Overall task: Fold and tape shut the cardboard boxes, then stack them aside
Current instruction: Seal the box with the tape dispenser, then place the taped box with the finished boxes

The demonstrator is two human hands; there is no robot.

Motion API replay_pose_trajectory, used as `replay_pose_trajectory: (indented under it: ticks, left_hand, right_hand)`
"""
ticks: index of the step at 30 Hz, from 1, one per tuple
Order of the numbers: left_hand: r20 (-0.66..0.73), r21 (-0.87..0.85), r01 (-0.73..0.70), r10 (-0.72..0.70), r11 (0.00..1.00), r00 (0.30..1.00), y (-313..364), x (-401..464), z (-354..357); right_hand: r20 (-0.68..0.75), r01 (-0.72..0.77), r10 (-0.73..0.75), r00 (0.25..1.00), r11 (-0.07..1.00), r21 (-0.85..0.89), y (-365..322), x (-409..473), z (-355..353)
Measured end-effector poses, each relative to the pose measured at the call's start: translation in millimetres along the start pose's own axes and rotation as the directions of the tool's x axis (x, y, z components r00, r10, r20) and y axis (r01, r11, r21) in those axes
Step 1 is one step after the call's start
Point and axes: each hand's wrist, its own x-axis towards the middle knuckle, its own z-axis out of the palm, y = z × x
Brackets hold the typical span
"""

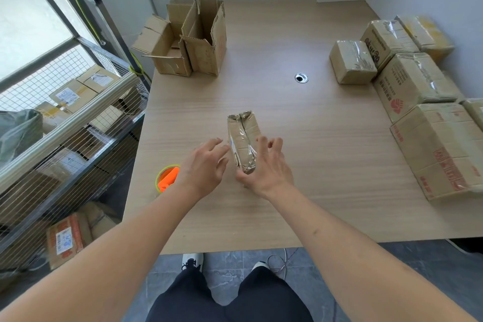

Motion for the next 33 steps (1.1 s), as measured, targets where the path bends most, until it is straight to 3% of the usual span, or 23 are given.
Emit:
replay_pose_trajectory:
  ticks: [4, 8, 15, 26, 33]
  left_hand:
    - [0.125, 0.068, 0.111, -0.119, 0.992, 0.985, -0.6, 4.4, -9.0]
    - [0.152, 0.079, 0.172, -0.183, 0.982, 0.971, 3.0, 6.9, -22.2]
    - [0.188, 0.106, 0.182, -0.199, 0.978, 0.962, 23.9, 18.5, -74.0]
    - [0.178, 0.175, -0.091, 0.059, 0.98, 0.982, 44.1, 35.2, -193.4]
    - [0.157, 0.184, -0.209, 0.182, 0.96, 0.971, 75.9, 42.4, -237.4]
  right_hand:
    - [0.074, 0.001, 0.0, 0.997, 1.0, -0.012, -11.8, 10.0, 2.8]
    - [0.11, -0.009, 0.009, 0.994, 1.0, 0.004, -15.6, 12.6, -14.6]
    - [0.018, -0.036, 0.036, 0.999, 0.999, 0.0, -42.2, -4.7, -69.9]
    - [-0.261, -0.101, 0.103, 0.96, 0.995, 0.022, -120.8, -52.4, -146.3]
    - [-0.392, -0.156, 0.168, 0.904, 0.986, 0.063, -133.0, -81.7, -190.8]
